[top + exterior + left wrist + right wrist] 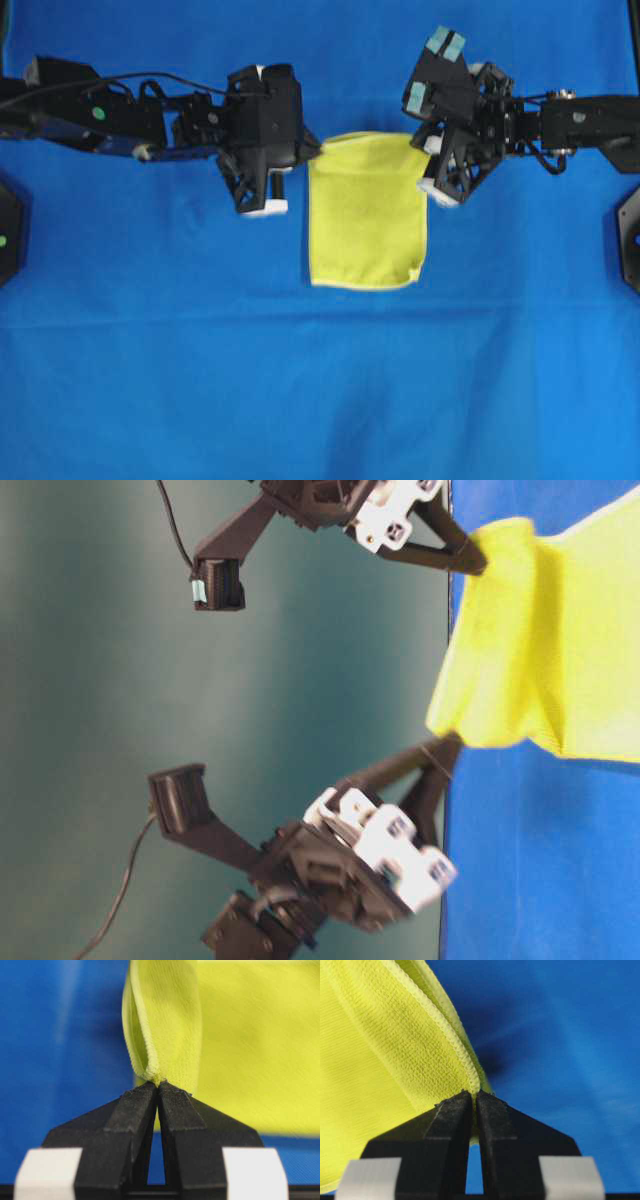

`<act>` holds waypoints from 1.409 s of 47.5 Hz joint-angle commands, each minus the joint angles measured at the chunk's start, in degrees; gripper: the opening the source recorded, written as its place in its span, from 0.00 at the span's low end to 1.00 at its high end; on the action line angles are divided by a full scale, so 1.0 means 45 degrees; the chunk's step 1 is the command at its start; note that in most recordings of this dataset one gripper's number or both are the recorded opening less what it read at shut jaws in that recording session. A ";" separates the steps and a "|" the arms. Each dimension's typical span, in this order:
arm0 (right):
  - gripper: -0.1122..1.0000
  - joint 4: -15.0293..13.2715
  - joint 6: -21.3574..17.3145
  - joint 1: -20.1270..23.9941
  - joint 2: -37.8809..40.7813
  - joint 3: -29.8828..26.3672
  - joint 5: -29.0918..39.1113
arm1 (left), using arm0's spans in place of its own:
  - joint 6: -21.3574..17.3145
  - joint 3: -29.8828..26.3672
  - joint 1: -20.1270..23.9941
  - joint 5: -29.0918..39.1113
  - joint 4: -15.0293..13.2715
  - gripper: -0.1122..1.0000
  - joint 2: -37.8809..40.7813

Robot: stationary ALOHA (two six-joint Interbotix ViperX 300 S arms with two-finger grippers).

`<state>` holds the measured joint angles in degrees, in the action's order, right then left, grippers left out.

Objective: Fold the yellow towel.
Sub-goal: 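Fold the far end toward the near end and release both grippers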

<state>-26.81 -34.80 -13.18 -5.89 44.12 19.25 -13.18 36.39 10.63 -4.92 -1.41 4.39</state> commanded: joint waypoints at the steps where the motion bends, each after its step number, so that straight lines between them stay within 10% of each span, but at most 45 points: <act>1: 0.14 0.0039 -0.0371 0.0645 -0.0254 -0.0020 0.0215 | 0.0059 0.0098 -0.0586 0.0352 0.0000 0.11 -0.0430; 26: 0.14 0.0039 -0.2188 0.3203 -0.0215 0.0430 0.0254 | 0.1094 0.0508 -0.3164 0.0234 0.0000 0.11 0.0430; 52: 0.19 0.0039 -0.2520 0.3242 0.0566 0.0449 -0.1250 | 0.1094 0.0449 -0.3145 -0.0879 0.0000 0.12 0.1094; 61: 0.65 0.0039 -0.2500 0.3359 0.0547 0.0332 -0.1113 | 0.1055 0.0410 -0.3145 -0.1016 0.0000 0.50 0.1055; 67: 0.62 0.0020 -0.2480 0.3535 0.0293 0.0137 -0.0781 | 0.1055 0.0430 -0.3125 -0.0937 0.0000 0.74 0.0781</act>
<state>-26.72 -46.05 2.11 -2.90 46.14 15.03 -8.44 39.29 -3.52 -8.88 -1.41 9.93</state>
